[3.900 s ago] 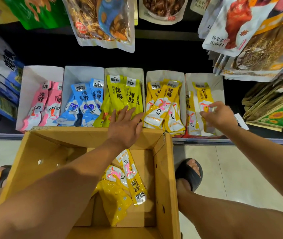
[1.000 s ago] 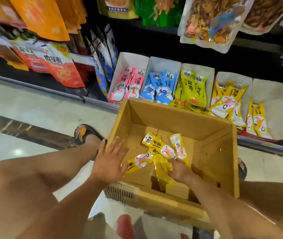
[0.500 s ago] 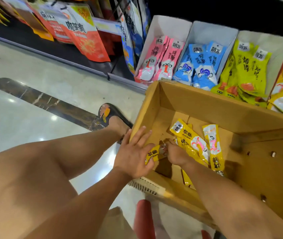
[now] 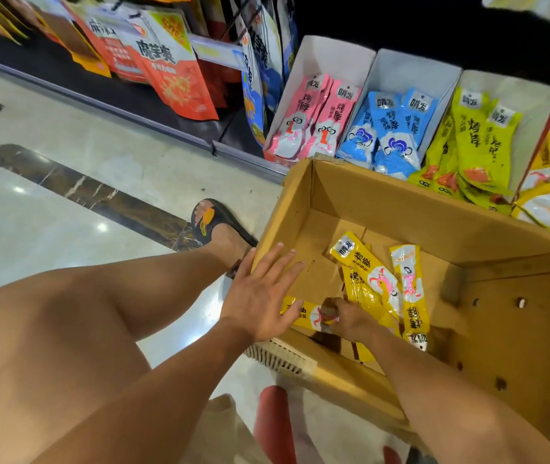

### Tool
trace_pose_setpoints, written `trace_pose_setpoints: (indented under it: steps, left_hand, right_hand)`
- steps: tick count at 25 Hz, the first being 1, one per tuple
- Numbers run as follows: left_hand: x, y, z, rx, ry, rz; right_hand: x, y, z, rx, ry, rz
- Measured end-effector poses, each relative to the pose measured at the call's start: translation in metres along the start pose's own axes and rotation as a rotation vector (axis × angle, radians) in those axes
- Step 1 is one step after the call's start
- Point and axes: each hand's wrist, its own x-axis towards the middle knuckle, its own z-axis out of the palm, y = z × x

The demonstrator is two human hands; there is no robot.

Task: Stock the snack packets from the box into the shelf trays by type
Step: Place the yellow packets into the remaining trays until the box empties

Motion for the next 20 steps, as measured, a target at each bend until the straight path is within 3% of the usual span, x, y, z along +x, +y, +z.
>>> trace_pose_setpoints:
  steps: [7,12,20]
  left_hand:
    - [-0.001,-0.001,0.001,-0.01,0.041,0.017]
    - [-0.001,0.0,0.0,-0.014,0.008,0.008]
    - [0.0,0.005,-0.003,-0.095,0.061,-0.034]
  right_hand:
    - [-0.005,0.003,0.004,-0.147,-0.068,0.03]
    - [-0.02,0.02,-0.01,-0.197,0.057,0.014]
    - [-0.089,0.013,-0.063,0.492,0.221,0.035]
